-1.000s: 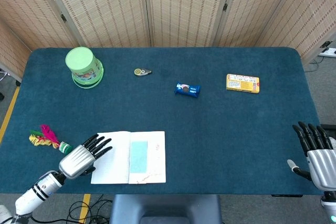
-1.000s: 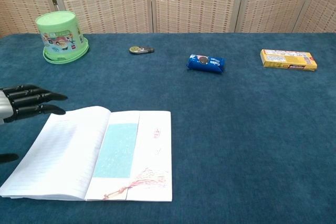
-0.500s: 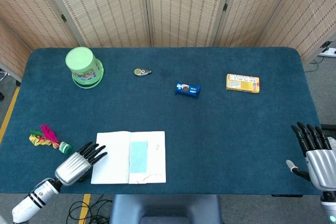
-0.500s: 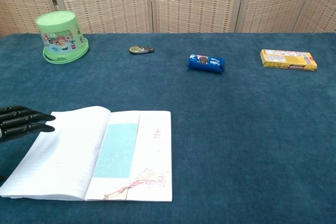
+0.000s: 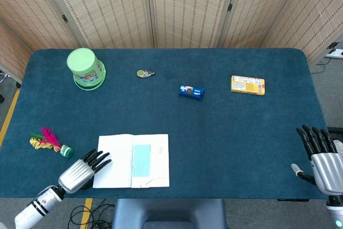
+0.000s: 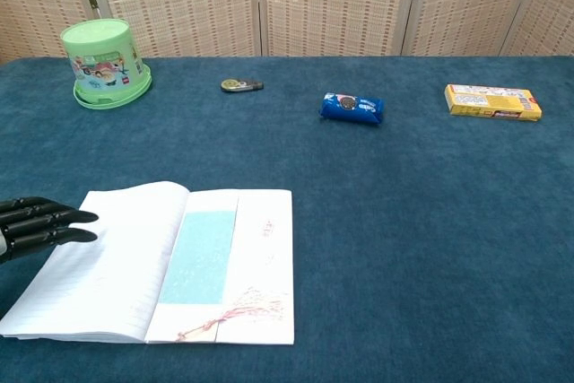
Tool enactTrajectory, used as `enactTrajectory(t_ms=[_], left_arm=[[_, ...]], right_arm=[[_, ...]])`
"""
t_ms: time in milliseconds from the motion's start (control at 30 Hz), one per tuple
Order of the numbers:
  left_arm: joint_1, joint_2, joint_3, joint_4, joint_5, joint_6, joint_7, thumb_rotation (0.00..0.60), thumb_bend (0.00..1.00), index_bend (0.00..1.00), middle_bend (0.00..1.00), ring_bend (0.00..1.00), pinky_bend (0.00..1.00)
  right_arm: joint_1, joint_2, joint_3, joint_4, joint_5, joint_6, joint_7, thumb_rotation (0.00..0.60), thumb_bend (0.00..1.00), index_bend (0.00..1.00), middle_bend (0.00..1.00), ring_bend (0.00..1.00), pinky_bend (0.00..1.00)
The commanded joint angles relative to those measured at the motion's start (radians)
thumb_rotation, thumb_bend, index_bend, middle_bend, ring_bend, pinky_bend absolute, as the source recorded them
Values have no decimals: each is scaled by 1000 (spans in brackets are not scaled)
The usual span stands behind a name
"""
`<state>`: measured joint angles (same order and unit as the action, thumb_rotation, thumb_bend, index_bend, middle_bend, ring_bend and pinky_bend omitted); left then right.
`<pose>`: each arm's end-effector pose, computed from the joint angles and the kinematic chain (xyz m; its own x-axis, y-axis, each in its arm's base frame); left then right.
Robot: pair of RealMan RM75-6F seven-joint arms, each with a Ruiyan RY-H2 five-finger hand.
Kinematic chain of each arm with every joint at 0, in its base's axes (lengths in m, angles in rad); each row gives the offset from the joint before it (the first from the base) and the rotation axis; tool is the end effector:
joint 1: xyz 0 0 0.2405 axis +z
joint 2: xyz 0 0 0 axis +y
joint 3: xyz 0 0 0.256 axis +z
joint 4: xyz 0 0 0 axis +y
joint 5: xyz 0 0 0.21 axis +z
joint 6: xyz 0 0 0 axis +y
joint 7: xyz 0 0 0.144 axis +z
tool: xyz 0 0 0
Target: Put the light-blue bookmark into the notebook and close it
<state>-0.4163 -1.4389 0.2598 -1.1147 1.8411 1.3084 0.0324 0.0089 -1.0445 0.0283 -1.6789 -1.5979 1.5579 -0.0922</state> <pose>-0.3049 0.2095 0.0216 0.7350 0.1609 0.6587 0.5714 -0.6700 -0.4740 -0.3004 -0.1525 0.1775 0.4885 0.0223 0.8723 -0.8715 -0.0364 0.4890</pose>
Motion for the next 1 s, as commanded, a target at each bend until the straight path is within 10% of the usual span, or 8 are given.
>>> enactTrajectory(t_ms=[33, 1000], left_arm=[[0, 4, 3, -12, 6, -6, 7, 600, 270, 42, 0, 0, 110], [-18, -88, -48, 15, 38, 39, -77, 600, 269, 43, 0, 0, 110]], right_arm=[[0, 1, 0, -1, 0, 1, -1, 600, 133, 38, 57, 0, 0], [-10, -1, 0, 8, 8, 15, 14, 600, 133, 38, 57, 0, 0]])
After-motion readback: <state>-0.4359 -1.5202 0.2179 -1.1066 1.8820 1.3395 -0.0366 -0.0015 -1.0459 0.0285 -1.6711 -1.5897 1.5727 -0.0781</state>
